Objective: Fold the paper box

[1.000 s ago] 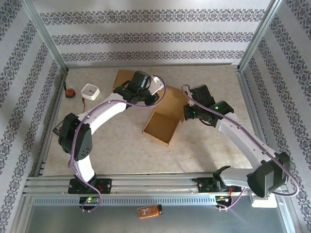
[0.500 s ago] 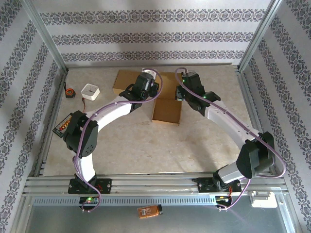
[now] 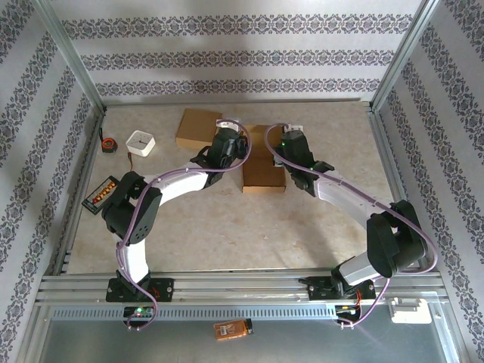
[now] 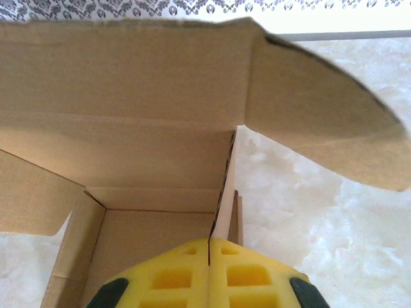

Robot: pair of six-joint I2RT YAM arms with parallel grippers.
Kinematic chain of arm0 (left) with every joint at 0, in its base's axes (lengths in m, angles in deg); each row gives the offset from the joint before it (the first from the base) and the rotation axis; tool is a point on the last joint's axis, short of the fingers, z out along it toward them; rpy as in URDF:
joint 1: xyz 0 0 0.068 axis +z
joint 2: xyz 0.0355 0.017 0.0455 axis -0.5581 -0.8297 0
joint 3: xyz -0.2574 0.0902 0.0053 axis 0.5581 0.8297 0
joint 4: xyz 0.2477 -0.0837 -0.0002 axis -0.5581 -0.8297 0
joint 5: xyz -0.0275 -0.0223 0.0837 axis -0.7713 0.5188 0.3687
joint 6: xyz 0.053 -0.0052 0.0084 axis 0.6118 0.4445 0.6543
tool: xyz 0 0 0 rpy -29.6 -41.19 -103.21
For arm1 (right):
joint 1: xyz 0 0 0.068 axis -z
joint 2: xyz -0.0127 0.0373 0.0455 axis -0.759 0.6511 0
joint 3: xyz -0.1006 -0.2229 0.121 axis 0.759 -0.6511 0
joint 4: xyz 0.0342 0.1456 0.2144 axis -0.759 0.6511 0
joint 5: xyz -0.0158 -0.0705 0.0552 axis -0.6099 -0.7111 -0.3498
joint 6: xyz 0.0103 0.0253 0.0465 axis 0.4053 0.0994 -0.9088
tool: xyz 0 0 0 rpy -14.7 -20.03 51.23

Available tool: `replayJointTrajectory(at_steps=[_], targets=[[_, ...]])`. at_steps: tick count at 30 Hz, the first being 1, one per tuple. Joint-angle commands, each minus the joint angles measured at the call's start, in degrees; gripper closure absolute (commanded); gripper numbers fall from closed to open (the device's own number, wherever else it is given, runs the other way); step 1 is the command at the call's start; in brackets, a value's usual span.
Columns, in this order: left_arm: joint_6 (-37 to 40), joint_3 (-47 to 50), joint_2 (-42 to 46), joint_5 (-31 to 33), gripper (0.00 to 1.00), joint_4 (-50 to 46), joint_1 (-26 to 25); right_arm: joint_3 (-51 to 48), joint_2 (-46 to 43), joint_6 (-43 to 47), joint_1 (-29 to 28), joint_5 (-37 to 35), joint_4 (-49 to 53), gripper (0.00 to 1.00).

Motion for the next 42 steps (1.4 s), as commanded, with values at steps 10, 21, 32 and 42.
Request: replayJointTrajectory(at_steps=[10,21,32,42], targets=[[-13.8,-5.5,-5.2,-8.4,1.0,-2.3,-2.5,-3.1,-1.4,1.6,-1.0,1.5,-0.7,1.0],[-14.6,4.2,-2.6,-13.1,1.0,3.5,-3.0,-6.6,-3.2,1.9,-1.0,1.0,-0.8,1.0],[-14.4,8.7,0.9,-12.6,0.78,5.1,-4.1,-9.6,-8.1,0.6,-1.5,1.9,1.3,0.81],[-15.8,14.3,4.6,-10.8,0.66,8.9,-6.4,-13.0,-16.2,1.3,-1.5,1.2,5.8,0.51]])
